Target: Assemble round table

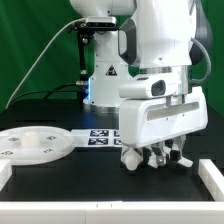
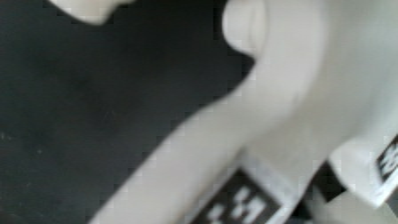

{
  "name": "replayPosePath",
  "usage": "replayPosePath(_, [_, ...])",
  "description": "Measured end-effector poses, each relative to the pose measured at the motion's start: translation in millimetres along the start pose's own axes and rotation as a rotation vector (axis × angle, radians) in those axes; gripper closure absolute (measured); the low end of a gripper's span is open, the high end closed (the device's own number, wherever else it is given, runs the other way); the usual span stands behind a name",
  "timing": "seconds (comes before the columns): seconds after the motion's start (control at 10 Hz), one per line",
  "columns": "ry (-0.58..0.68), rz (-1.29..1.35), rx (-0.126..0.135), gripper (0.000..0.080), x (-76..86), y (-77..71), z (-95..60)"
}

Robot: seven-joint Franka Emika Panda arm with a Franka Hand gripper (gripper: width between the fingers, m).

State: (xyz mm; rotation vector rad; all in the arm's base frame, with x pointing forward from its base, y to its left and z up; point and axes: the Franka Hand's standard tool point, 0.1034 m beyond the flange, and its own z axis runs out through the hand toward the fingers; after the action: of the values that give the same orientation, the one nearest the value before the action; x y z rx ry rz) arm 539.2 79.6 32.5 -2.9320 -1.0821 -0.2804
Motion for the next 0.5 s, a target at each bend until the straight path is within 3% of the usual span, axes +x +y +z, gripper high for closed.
replayPosePath(0.1, [0.000, 0.000, 0.000, 0.0700, 0.0, 0.0, 0.0])
replayPosePath(0.2, [0.000, 0.000, 0.000, 0.0700, 0.0, 0.0, 0.0])
replayPosePath(0.3, [0.000, 0.000, 0.000, 0.0778, 0.0, 0.0, 0.0])
replayPosePath(0.5, [0.000, -0.016, -0.002, 0.0793, 3.4, 0.0, -5.5])
